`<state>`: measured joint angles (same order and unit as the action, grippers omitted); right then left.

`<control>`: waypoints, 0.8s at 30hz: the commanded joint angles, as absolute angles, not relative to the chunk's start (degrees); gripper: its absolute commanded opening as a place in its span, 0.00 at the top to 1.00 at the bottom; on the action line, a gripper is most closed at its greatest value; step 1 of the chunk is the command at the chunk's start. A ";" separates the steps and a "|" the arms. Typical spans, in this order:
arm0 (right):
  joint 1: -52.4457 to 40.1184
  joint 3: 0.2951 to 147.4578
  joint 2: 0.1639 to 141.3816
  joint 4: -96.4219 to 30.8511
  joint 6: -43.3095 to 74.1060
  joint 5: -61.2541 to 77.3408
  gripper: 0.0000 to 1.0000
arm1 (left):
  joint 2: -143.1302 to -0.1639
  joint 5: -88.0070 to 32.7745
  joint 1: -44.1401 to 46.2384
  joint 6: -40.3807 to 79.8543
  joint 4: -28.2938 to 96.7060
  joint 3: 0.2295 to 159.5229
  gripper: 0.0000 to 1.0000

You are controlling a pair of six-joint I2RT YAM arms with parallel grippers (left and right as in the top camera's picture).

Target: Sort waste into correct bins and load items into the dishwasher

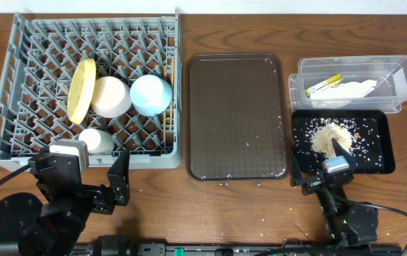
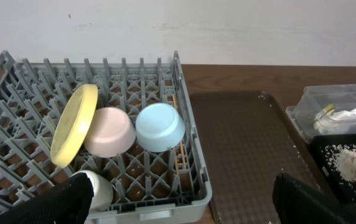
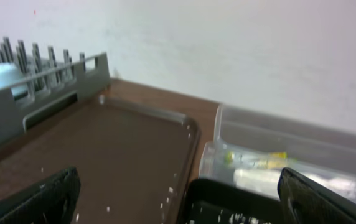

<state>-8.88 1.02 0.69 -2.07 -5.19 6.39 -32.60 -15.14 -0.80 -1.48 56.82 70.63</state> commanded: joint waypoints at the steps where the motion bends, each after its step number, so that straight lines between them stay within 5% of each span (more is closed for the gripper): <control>1: -8.25 0.32 0.27 -2.11 -4.29 6.94 0.01 | -32.73 -16.03 -0.78 -1.39 56.80 70.61 0.07; 24: -8.25 0.32 0.38 -3.64 -4.32 6.90 0.01 | -32.73 -16.03 -0.78 -1.39 56.80 70.61 0.07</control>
<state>-8.88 0.40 0.69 -3.40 -5.02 6.61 -32.60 -15.14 -0.80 -1.48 56.80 70.63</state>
